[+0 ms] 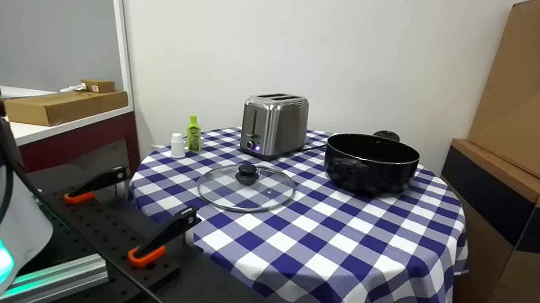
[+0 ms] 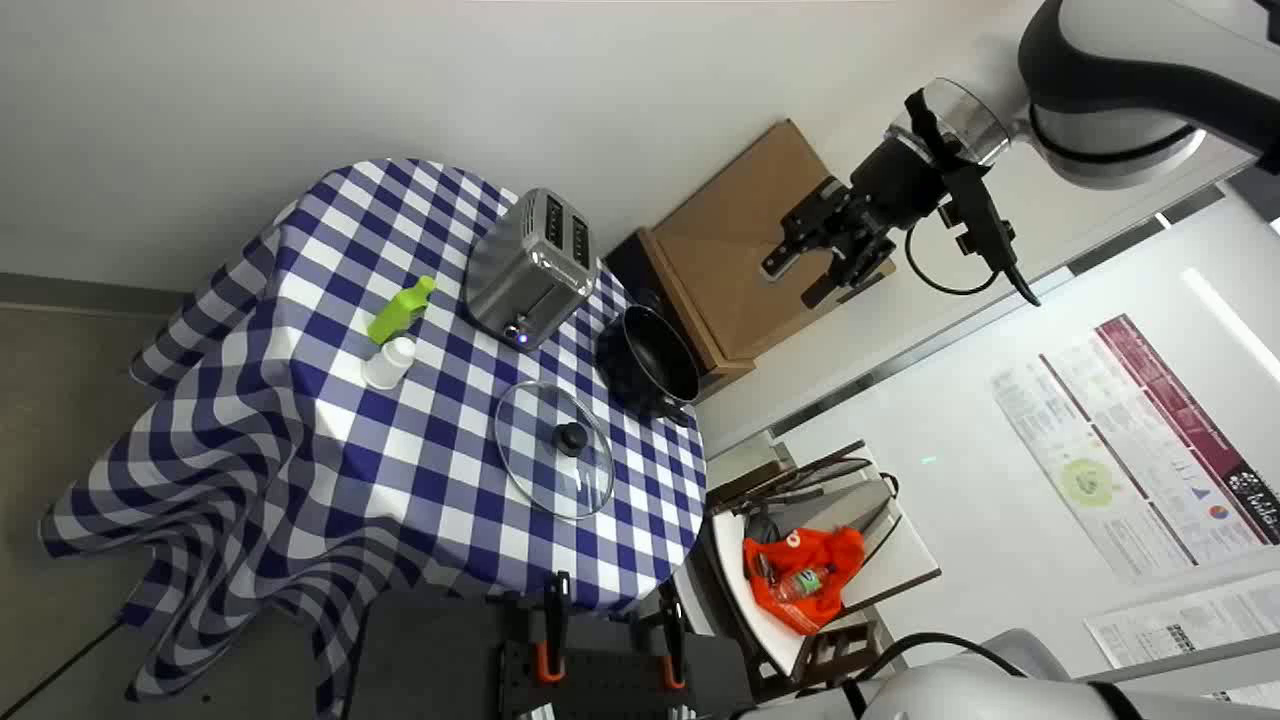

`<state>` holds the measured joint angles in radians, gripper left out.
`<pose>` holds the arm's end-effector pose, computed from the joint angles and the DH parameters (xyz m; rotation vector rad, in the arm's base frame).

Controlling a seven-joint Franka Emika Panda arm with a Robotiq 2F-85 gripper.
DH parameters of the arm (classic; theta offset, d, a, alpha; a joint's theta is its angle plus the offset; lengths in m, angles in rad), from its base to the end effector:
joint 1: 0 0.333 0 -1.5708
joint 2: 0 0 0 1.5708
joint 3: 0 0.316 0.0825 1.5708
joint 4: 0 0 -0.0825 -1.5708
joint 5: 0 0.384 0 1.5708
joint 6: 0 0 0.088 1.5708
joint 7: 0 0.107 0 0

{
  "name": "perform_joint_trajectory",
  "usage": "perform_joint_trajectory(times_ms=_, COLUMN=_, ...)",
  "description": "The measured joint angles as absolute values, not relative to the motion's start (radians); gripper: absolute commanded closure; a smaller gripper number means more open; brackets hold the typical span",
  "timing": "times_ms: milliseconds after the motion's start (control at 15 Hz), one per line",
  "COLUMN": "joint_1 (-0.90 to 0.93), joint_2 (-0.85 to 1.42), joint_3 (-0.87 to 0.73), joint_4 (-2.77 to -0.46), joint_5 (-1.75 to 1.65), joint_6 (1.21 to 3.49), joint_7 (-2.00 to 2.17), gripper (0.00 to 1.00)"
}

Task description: Turn off the toaster

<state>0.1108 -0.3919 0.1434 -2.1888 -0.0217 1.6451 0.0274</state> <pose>0.4053 0.1095 0.5301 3.0200 0.3261 -0.2190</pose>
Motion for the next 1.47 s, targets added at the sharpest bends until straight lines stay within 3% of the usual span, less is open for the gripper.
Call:
perform_joint_trajectory(times_ms=400, joint_1=0.111, joint_2=-0.392, joint_3=0.143, joint_4=-2.188, joint_5=-0.022, joint_6=1.646, joint_7=0.027, gripper=0.0)
perform_joint_trajectory(times_ms=467, joint_1=0.111, joint_2=-0.392, joint_3=0.143, joint_4=-2.188, joint_5=-0.027, joint_6=1.647, joint_7=0.03, gripper=0.25)
perform_joint_trajectory(times_ms=600, joint_1=0.111, joint_2=-0.392, joint_3=0.145, joint_4=-2.19, joint_5=-0.052, joint_6=1.654, joint_7=0.042, gripper=0.32)
perform_joint_trajectory(times_ms=1200, joint_1=0.108, joint_2=-0.353, joint_3=0.183, joint_4=-2.241, joint_5=-0.31, joint_6=1.81, joint_7=0.107, gripper=0.99)
perform_joint_trajectory(times_ms=1467, joint_1=0.106, joint_2=-0.283, joint_3=0.189, joint_4=-2.267, joint_5=-0.388, joint_6=1.947, joint_7=0.173, gripper=1.0)
